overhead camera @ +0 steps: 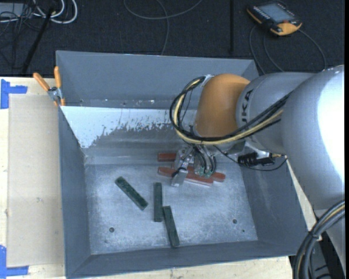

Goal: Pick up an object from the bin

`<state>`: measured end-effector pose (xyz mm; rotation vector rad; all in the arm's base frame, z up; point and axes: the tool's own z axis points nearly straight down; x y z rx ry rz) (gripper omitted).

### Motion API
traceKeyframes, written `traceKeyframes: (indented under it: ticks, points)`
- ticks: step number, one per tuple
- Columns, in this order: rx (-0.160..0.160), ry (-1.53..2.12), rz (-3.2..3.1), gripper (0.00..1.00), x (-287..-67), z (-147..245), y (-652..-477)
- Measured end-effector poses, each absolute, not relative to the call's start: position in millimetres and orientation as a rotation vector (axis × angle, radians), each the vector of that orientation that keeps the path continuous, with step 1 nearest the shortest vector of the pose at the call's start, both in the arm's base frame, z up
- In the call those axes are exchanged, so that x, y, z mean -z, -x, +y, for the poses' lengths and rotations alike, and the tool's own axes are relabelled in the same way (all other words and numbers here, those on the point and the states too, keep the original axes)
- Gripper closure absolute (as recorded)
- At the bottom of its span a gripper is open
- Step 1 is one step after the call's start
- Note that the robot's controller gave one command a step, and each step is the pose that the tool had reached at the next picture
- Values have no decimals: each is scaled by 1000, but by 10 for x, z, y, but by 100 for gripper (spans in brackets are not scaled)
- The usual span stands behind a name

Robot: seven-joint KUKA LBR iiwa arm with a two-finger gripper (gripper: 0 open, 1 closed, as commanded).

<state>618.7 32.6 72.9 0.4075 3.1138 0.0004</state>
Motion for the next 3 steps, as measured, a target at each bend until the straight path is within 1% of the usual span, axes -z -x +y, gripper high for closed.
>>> traceKeyframes:
  ticks: [1,2,3]
  points:
    - [-11,-435,3099,100,-744,-165,-6007]
    - [-12,-375,3114,100,-747,-482,-5991]
    - [-17,-195,3127,100,-747,-557,-6051]
